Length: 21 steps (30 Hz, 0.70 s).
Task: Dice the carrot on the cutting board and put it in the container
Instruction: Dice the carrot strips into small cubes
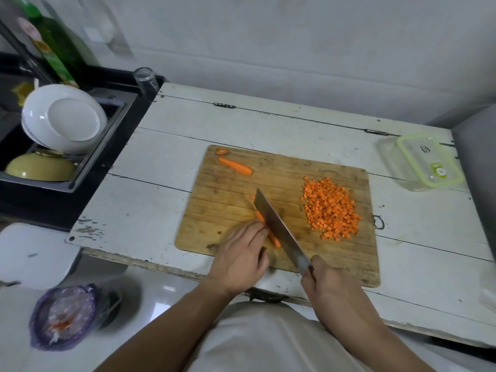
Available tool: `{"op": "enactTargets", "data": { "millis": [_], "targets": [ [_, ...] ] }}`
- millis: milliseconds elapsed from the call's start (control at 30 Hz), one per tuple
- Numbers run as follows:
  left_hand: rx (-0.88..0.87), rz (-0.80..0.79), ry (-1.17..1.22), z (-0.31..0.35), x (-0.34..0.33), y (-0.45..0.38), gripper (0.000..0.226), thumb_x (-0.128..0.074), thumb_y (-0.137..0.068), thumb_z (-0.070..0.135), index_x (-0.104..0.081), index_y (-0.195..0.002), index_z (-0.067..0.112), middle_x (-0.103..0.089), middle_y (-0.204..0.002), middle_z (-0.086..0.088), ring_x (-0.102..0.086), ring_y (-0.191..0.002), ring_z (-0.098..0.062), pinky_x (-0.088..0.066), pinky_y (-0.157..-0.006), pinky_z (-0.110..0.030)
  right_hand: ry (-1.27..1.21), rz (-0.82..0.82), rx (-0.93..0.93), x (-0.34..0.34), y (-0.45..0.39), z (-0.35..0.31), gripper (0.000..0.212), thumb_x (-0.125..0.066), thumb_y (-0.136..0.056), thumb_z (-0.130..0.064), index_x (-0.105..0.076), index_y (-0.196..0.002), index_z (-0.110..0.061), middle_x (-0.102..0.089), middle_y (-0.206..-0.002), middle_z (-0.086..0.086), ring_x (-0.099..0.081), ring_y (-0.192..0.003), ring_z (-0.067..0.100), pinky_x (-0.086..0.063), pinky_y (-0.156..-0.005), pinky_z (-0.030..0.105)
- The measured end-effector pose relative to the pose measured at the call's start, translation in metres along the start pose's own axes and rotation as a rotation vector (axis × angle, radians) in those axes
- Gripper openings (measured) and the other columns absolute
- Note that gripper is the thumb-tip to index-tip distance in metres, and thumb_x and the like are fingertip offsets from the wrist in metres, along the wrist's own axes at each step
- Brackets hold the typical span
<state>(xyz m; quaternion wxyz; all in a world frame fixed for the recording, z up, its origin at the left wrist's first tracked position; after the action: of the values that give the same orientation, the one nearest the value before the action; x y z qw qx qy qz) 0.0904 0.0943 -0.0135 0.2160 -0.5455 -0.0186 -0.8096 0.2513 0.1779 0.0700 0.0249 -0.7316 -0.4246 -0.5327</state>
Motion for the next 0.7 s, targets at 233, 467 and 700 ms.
{"op": "enactTargets", "data": {
  "millis": [233,467,700],
  "targets": [
    [-0.011,0.02,0.008,-0.001,-0.001,0.0,0.041,-0.059,-0.092,0.024,-0.064,-0.131,0.014,-0.06,-0.137,0.0,-0.05,-0.134,-0.017,-0.04,-0.114,-0.036,0.055,-0.021,0.012,-0.004,0.001,0.003,0.029,-0.042,-0.104,-0.033,-0.033,-0.076,-0.029,-0.052,-0.061,-0.001,-0.053,-0.058,0.022,-0.029,-0.05,0.036],
    [-0.016,0.03,0.017,0.001,-0.001,-0.004,0.039,-0.055,-0.091,0.026,-0.066,-0.127,0.016,-0.06,-0.135,0.001,-0.051,-0.131,-0.016,-0.037,-0.114,-0.033,0.249,-0.012,0.002,-0.014,-0.03,-0.01,0.014,-0.037,-0.105,-0.021,-0.045,-0.095,-0.016,-0.062,-0.08,0.002,-0.059,-0.069,0.026,-0.031,-0.047,0.028],
    [-0.009,0.011,-0.017,0.005,0.001,-0.005,0.035,-0.051,-0.093,0.028,-0.065,-0.123,0.02,-0.061,-0.132,0.003,-0.053,-0.125,-0.016,-0.04,-0.109,-0.033,0.219,-0.009,0.089,-0.015,-0.025,-0.011,0.024,-0.03,-0.107,-0.025,-0.048,-0.098,-0.012,-0.063,-0.09,0.009,-0.064,-0.084,0.031,-0.046,-0.067,0.037]
  ]
}}
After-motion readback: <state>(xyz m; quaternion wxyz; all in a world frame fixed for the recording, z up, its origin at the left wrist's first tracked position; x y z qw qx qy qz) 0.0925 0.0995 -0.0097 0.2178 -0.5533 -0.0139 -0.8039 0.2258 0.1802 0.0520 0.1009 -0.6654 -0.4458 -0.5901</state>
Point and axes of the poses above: each hand's wrist, its own y-axis away from the middle knuckle, its own x-axis out of the back of the hand, z = x × y, the point moved 6 cm from there along -y, towards the middle knuckle
